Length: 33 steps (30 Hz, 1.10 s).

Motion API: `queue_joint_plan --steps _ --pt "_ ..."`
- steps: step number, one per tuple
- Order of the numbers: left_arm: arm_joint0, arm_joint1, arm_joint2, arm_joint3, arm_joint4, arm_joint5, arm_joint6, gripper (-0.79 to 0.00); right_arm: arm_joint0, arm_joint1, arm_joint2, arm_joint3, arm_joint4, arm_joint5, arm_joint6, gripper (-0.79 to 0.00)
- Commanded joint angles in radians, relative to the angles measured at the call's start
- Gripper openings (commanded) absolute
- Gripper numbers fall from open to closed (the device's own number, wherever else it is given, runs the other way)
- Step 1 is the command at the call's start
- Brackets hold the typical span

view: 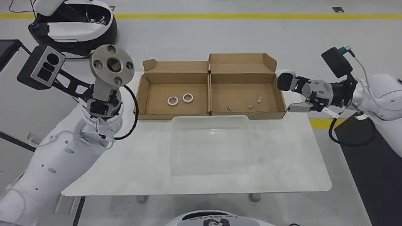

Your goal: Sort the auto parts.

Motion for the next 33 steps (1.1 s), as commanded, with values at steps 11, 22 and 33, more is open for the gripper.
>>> queue_joint_plan --steps 11,22,33 --pt "0.001 -0.014 0.004 -0.022 -0.028 0.061 -0.128 -0.785 0.0 0.0 0.0 0.0 0.0 0.0 0.0 0.0" --pt "-0.062 -0.053 0.04 0.017 0.04 0.124 -0.371 -0.785 0.0 0.0 0.0 0.0 0.0 0.0 0.0 0.0" --pt "-0.099 -0.085 0.121 0.094 0.103 0.096 -0.624 -0.785 0.0 0.0 0.0 0.0 0.0 0.0 0.0 0.0"
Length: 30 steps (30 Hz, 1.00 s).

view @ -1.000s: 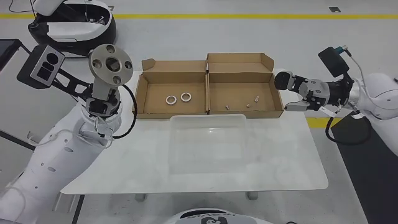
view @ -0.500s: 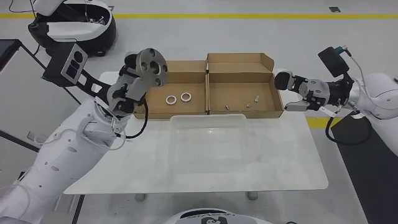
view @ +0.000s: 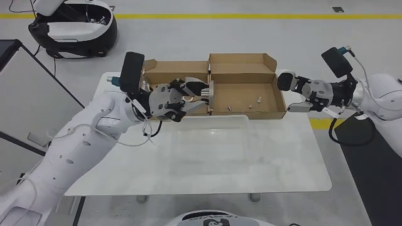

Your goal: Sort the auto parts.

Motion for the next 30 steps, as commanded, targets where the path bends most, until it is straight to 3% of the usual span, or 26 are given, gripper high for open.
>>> queue_joint_plan --steps 1,3,11,20,30 --pt "-0.004 -0.006 0.017 0.007 0.016 0.011 -0.048 -0.785 0.0 0.0 0.0 0.0 0.0 0.0 0.0 0.0" --pt "-0.009 -0.013 0.034 0.018 0.04 0.031 -0.089 -0.785 0.0 0.0 0.0 0.0 0.0 0.0 0.0 0.0" --pt "-0.037 -0.048 0.064 0.088 0.122 0.287 -0.181 -0.785 0.0 0.0 0.0 0.0 0.0 0.0 0.0 0.0" --pt "-0.084 -0.08 0.09 0.177 0.244 0.458 -0.323 -0.785 0.0 0.0 0.0 0.0 0.0 0.0 0.0 0.0" --pt "-0.144 -0.119 0.133 0.295 0.339 0.64 -0.56 -0.785 0.0 0.0 0.0 0.0 0.0 0.0 0.0 0.0"
